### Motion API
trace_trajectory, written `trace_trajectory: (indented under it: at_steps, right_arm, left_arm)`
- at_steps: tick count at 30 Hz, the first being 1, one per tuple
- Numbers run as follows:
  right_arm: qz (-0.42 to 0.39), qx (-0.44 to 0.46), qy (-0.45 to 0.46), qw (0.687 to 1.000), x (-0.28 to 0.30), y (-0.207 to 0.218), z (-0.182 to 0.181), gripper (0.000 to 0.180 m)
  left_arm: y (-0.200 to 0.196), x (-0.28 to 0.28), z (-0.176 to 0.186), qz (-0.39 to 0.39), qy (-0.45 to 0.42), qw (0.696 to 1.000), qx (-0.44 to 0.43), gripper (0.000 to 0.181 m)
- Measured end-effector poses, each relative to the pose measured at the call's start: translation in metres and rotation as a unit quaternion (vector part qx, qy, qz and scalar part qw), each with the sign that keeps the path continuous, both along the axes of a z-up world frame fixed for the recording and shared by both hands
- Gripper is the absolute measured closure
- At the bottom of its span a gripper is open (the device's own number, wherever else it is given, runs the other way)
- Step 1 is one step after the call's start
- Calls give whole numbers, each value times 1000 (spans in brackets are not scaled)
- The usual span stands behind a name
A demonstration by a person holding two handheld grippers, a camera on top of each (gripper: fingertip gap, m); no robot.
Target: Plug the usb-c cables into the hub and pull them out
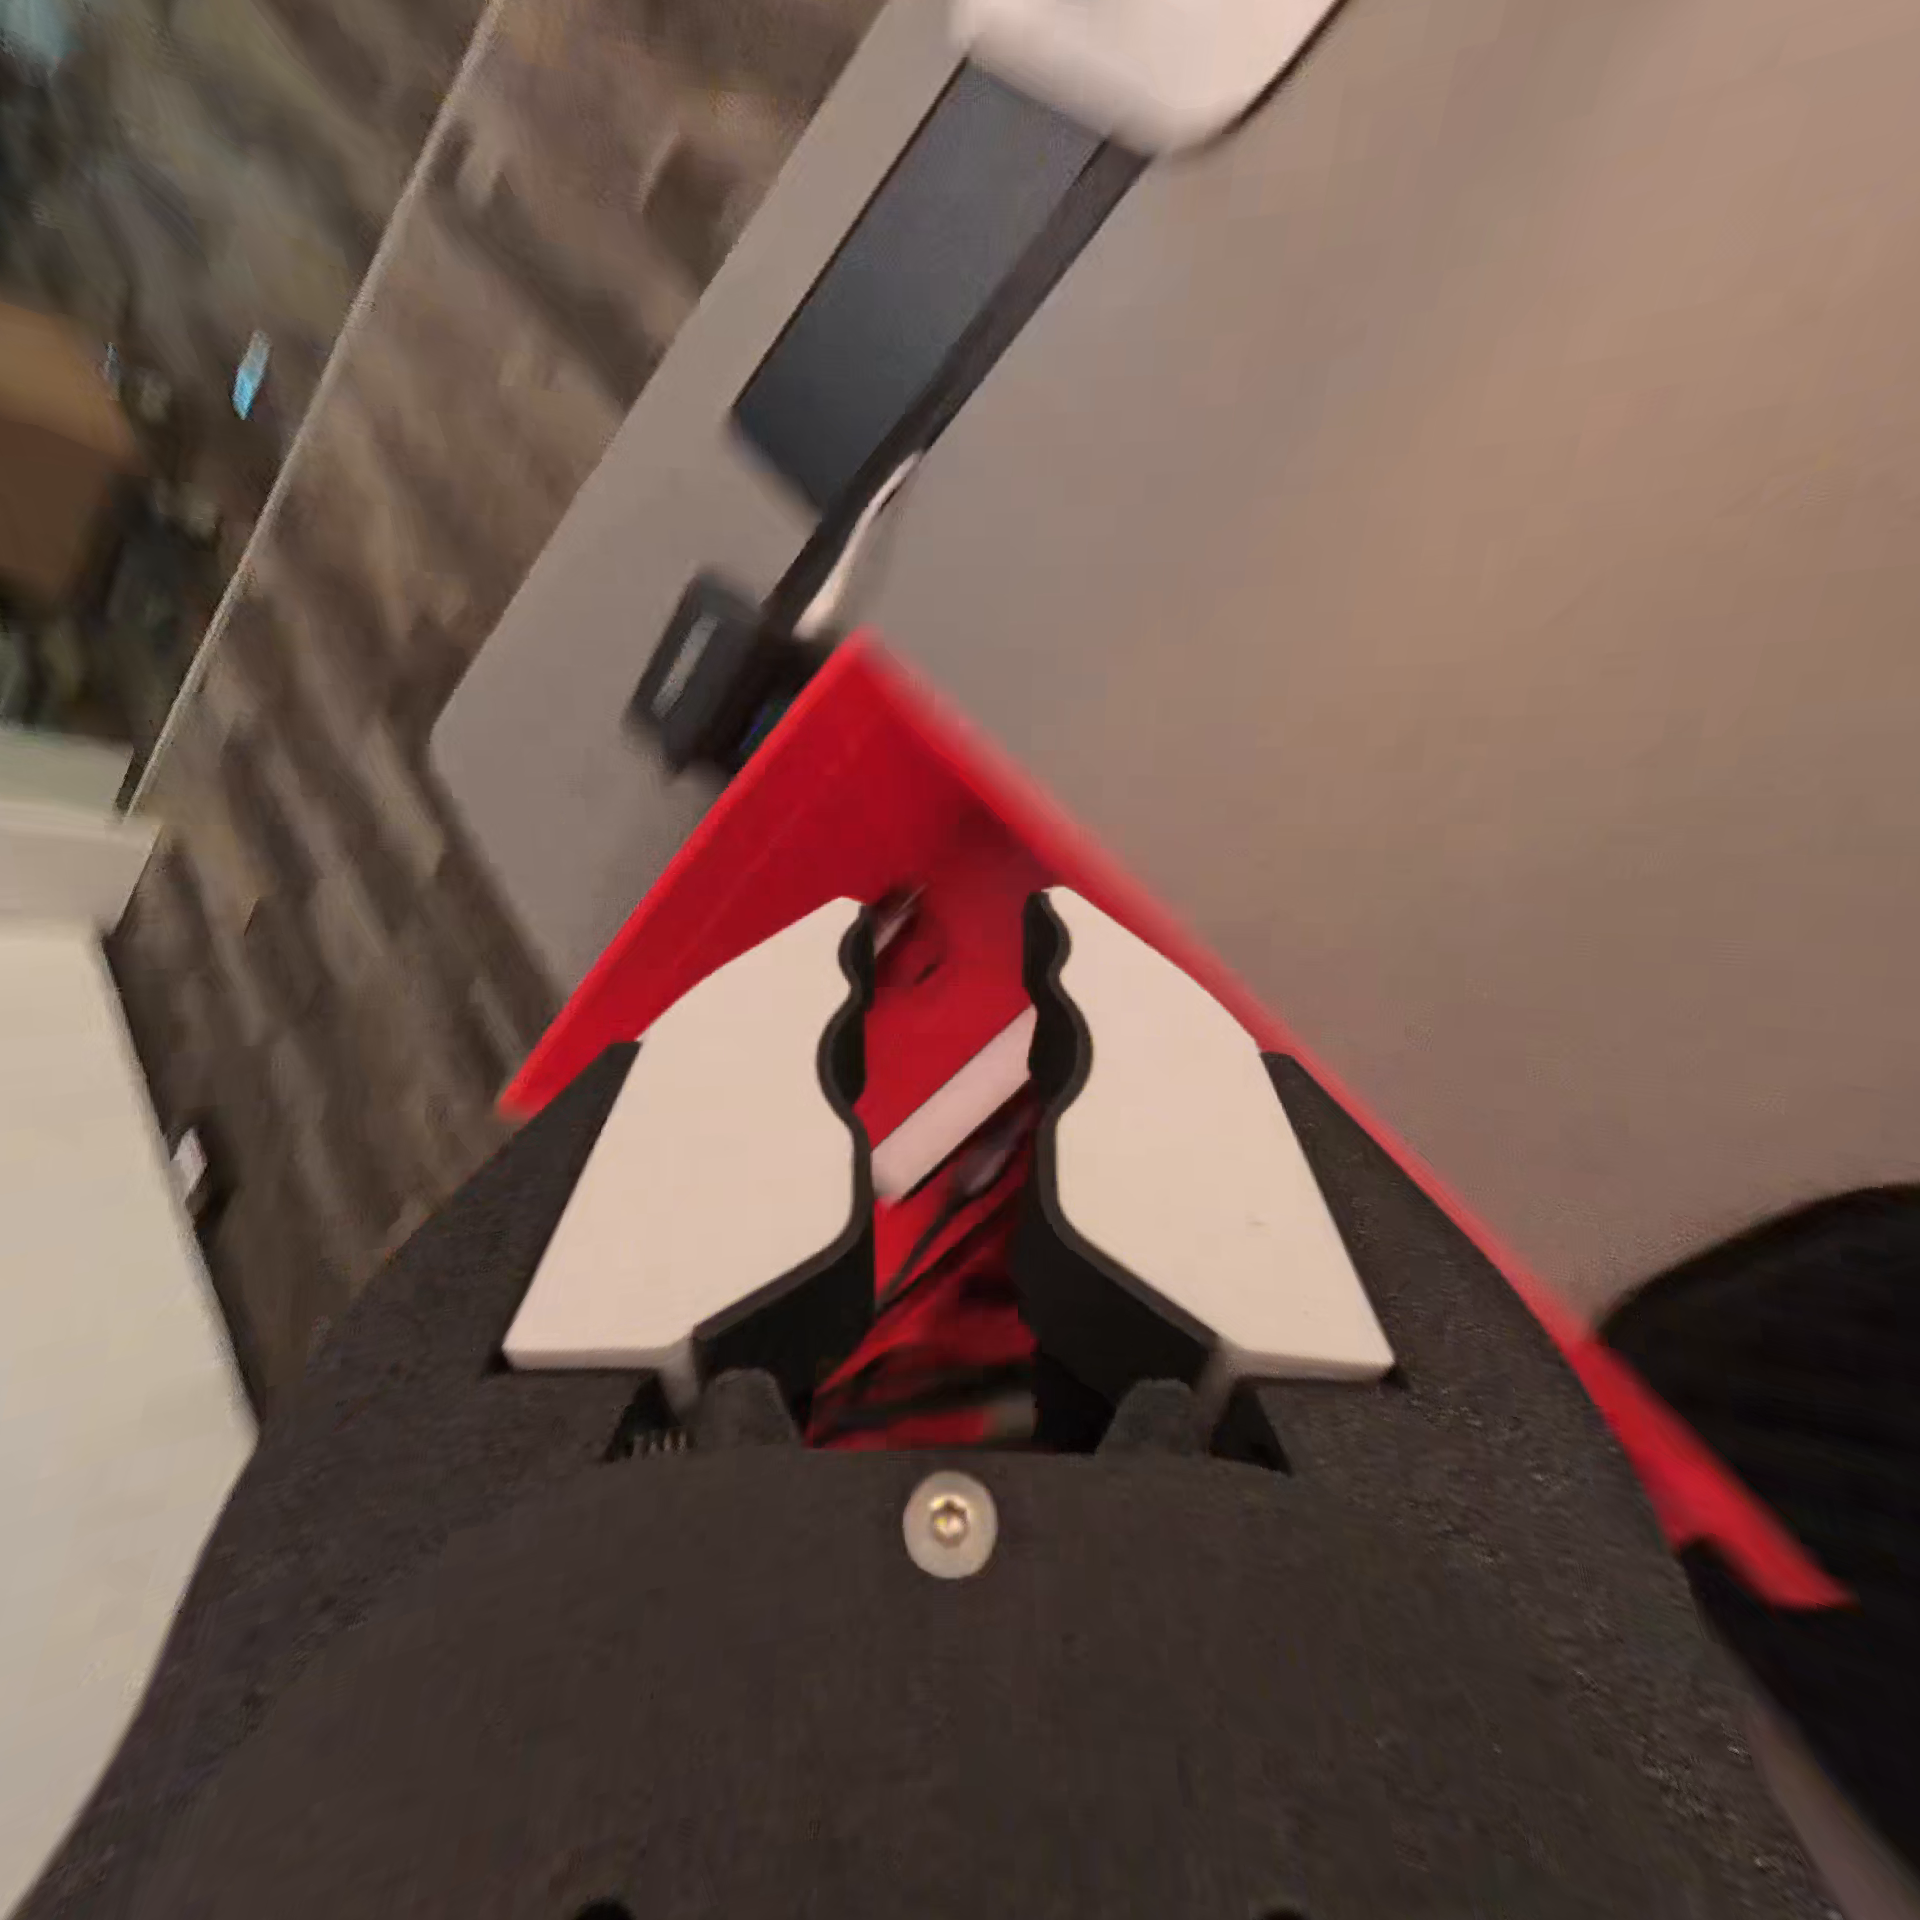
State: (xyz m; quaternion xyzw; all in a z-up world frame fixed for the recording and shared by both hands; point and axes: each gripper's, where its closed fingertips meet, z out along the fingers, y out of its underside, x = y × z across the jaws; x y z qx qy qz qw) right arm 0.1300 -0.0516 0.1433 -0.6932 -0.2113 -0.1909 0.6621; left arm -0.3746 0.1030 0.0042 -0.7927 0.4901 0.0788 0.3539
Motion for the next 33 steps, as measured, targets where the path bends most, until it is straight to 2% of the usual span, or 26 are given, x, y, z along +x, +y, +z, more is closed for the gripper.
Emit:
trace_trajectory:
  at_steps: [3,6,11,17,22,24,29,33]
  right_arm:
    - [-6,-12,-17,1000,-6,10,-7,140]
    - [-18,-30,-36,999,-8,21,-17,140]
    - [-41,-57,-63,995,-6,31,-32,139]
    - [-45,-65,-66,995,-3,35,-37,139]
    - [-48,-71,-73,994,-3,37,-40,139]
    - [-49,-72,-76,993,-3,37,-41,139]
    - [-39,-67,-73,994,-5,35,-39,139]
    - [-25,-55,-66,996,-13,33,-34,139]
  left_arm:
    - [34,-70,-29,37,98,993,-50,157]
    - [50,-105,-60,65,172,977,-104,158]
    - [67,-116,-96,74,193,965,-164,159]
    - [78,-116,-120,26,251,952,-172,161]
    - [86,-112,-134,17,280,945,-169,163]
    - [84,-112,-137,17,279,943,-178,176]
    - [82,-107,-111,5,283,951,-128,177]
    - [75,-99,-49,11,286,957,-52,178]
